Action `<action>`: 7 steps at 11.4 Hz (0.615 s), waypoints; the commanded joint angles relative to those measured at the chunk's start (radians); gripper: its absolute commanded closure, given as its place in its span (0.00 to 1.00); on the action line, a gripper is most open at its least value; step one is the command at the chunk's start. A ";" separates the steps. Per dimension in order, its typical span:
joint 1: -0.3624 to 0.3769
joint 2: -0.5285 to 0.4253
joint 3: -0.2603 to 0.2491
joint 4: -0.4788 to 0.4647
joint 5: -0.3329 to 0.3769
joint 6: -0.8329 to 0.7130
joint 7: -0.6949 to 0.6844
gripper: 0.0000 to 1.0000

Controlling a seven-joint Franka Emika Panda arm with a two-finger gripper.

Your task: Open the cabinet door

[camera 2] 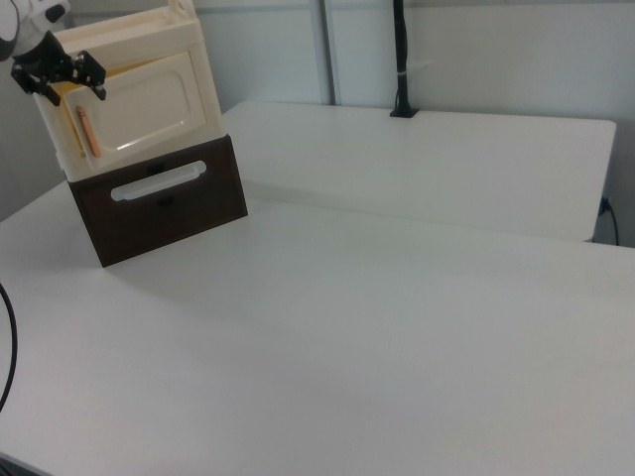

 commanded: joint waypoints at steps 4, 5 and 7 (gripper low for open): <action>-0.078 -0.051 -0.014 -0.025 -0.059 -0.067 0.016 0.00; -0.089 -0.053 -0.016 -0.025 -0.071 -0.092 0.016 0.00; -0.129 -0.061 -0.014 -0.025 -0.098 -0.110 0.016 0.00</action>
